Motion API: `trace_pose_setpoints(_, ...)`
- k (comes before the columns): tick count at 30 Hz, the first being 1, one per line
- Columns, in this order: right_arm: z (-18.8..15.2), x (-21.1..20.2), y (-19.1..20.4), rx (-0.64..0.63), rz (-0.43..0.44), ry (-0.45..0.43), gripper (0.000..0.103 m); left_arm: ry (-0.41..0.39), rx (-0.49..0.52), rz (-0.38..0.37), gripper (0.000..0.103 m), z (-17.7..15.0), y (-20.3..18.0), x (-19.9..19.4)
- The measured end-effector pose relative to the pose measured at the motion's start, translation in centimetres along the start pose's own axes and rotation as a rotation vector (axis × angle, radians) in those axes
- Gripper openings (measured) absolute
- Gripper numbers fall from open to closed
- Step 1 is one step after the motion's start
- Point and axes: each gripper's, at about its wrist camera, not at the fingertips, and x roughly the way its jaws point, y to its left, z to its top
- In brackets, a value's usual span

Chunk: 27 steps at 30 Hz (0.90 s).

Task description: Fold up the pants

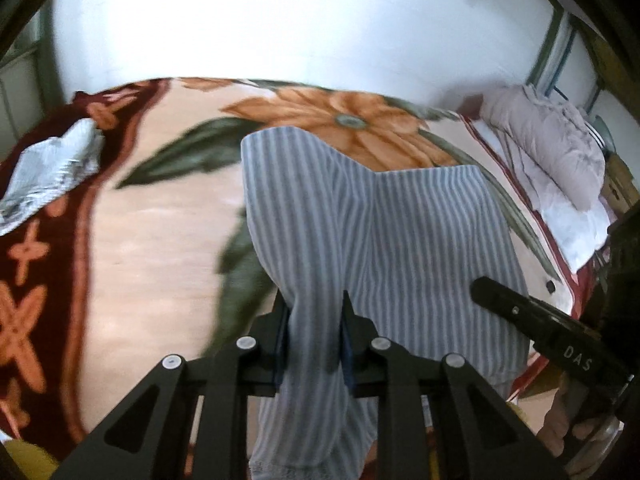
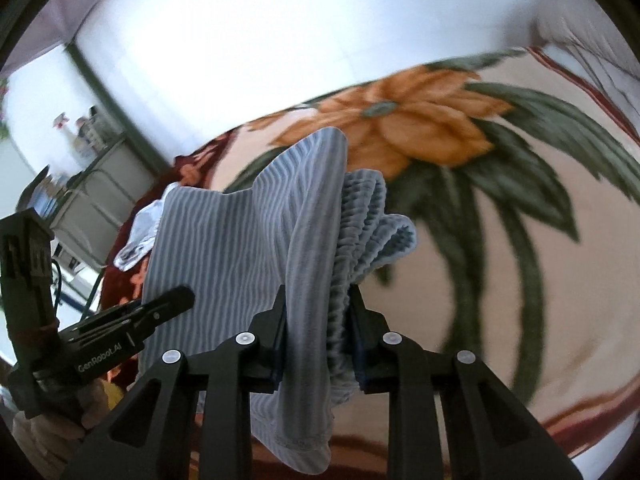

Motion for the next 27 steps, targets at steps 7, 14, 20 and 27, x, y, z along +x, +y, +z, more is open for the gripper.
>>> trace_pose_setpoints(7,1.6,0.3,7.7,-0.105,0.030,-0.019,0.026,-0.087,-0.034,0.068,0.022,1.8,5.0,-5.7)
trace_pose_setpoints(14,4.3,2.2,13.6,-0.196,0.045,-0.033,0.026,-0.166,-0.082,0.096,0.022,4.2,10.2,-8.4)
trace_pose_setpoints(20,6.1,7.9,16.1,-0.212,0.069,0.021,0.026,-0.158,-0.113,0.139,0.022,6.0,15.1,-7.0)
trace_pose_setpoints(27,5.9,16.3,16.9,-0.254,0.057,0.116,0.026,-0.090,-0.214,0.163,0.022,5.8,21.0,-0.8)
